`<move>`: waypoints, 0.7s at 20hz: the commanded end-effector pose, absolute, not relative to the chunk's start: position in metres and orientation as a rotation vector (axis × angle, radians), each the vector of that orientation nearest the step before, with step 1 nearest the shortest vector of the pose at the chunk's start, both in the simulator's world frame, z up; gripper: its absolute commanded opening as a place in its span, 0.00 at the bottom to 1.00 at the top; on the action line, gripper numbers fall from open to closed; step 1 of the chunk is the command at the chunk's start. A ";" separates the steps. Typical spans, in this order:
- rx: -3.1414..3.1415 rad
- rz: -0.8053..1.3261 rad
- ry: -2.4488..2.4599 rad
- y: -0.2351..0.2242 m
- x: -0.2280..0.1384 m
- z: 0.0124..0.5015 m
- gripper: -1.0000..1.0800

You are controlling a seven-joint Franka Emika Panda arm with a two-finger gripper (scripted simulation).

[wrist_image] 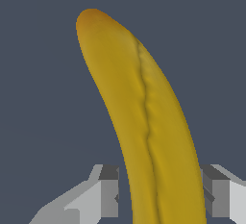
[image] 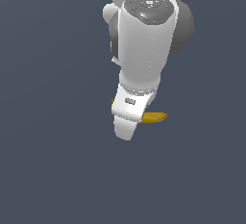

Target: Pick up the object and move it to a goal position.

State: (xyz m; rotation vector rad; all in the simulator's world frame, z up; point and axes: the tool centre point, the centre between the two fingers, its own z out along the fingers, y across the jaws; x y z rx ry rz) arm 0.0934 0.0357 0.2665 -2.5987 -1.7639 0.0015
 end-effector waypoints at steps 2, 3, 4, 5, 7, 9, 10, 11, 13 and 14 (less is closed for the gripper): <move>-2.599 0.000 -1.764 0.044 0.095 0.304 0.00; -2.599 0.000 -1.764 0.046 0.096 0.314 0.00; -2.600 -0.001 -1.763 0.048 0.097 0.322 0.00; -2.600 -0.001 -1.763 0.050 0.097 0.330 0.00; -2.600 -0.001 -1.763 0.053 0.098 0.344 0.00; -2.600 0.000 -1.762 0.056 0.099 0.356 0.00; -2.600 0.000 -1.762 0.057 0.100 0.361 0.00; -2.600 0.000 -1.762 0.058 0.100 0.365 0.00; -2.600 0.000 -1.762 0.060 0.101 0.372 0.00; -2.600 0.000 -1.762 0.060 0.102 0.375 0.00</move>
